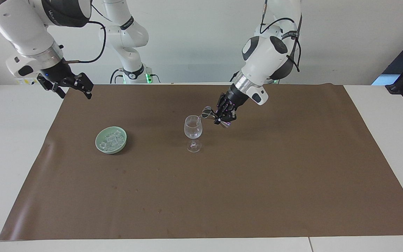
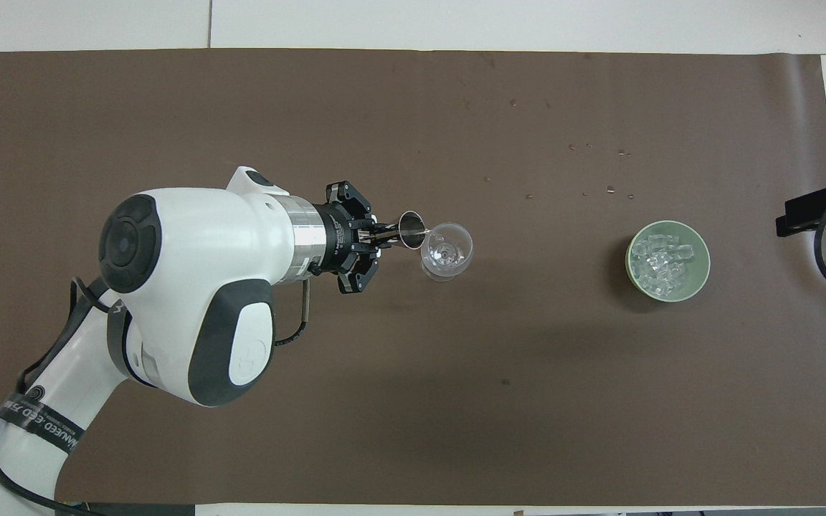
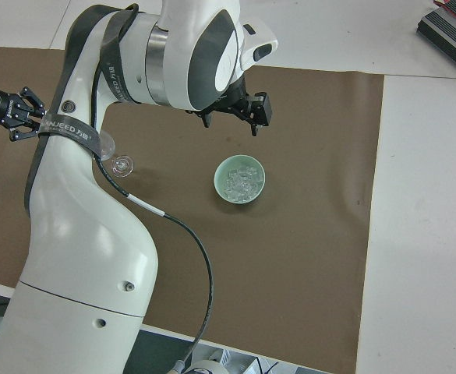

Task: Pour wine and add ice with both arms
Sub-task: 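Carry the jigger over the clear plastic cup with the left gripper, then tilt the jigger over the clear cup with the left gripper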

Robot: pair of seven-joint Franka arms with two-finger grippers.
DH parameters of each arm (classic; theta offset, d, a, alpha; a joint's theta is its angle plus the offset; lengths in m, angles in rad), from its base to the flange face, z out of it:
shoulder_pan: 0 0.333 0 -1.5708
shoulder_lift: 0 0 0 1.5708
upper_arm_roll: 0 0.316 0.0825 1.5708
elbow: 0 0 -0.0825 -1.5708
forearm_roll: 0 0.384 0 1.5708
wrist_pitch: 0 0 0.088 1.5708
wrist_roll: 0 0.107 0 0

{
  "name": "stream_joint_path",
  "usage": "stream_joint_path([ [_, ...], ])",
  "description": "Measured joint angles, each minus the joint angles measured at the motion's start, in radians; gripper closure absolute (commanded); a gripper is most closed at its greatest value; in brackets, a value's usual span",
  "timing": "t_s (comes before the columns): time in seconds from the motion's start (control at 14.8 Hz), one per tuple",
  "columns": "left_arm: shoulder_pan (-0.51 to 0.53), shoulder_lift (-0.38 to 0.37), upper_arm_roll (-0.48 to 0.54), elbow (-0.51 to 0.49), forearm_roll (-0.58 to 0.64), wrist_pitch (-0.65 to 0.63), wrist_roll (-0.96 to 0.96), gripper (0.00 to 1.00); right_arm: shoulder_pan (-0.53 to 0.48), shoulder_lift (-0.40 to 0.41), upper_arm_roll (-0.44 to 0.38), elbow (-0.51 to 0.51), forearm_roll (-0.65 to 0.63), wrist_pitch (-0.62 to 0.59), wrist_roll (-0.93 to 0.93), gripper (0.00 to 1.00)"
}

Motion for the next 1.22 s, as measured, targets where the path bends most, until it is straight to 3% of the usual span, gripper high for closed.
stream_joint_path([
  [0.41, -0.063, 0.017, -0.003, 0.001, 0.137, 0.02, -0.047, 1.0, 0.0, 0.0, 0.0, 0.0, 0.0, 0.0, 0.0, 0.0],
  [1.22, -0.085, 0.028, -0.005, 0.049, 0.42, -0.008, -0.131, 1.0, 0.0, 0.0, 0.0, 0.0, 0.0, 0.0, 0.0, 0.0],
])
